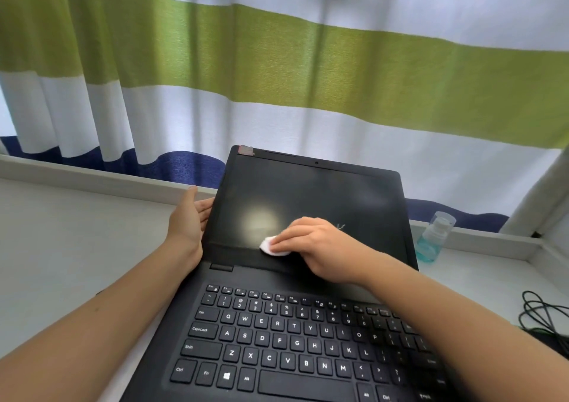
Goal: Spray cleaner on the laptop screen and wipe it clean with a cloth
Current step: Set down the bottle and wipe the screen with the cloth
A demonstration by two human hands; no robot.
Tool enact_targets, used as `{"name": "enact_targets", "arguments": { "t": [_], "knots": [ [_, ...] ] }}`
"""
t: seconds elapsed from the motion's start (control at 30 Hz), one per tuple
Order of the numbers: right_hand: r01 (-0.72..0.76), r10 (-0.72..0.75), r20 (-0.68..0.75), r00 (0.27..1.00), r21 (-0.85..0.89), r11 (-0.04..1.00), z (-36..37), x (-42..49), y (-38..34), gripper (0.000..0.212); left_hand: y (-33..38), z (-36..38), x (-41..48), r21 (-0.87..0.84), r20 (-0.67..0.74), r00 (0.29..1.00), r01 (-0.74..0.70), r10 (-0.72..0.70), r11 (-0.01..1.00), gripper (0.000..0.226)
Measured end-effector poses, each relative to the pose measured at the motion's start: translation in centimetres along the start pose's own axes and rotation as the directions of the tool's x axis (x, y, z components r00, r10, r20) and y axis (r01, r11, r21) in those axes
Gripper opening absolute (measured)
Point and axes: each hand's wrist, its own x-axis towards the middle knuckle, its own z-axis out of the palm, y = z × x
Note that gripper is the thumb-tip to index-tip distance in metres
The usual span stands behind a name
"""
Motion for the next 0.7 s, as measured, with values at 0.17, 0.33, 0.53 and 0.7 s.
{"name": "enact_targets", "arguments": {
  "t": [0.17,0.33,0.53,0.7],
  "knots": [
    [-0.055,0.055,-0.025,0.998,0.0,0.998,-0.8,-1.9,0.5,0.053,0.1,0.1,-0.3,-0.001,0.007,1.0,0.01,-0.01,1.0,0.05],
    [-0.041,0.04,-0.019,0.999,-0.017,0.999,0.2,0.4,-0.9,0.054,0.2,0.2,-0.4,0.004,0.0,1.0,-0.003,0.003,1.0,0.048],
    [0.014,-0.013,0.013,1.0,-0.058,0.998,1.4,5.5,-3.6,0.047,0.3,0.2,-0.4,-0.032,-0.013,1.0,-0.004,0.004,0.999,0.048],
    [0.043,-0.036,0.067,0.997,-0.108,0.993,2.0,8.2,-4.5,0.051,0.4,-0.1,0.0,-0.084,0.026,0.998,0.052,-0.05,0.995,0.05]
  ]
}}
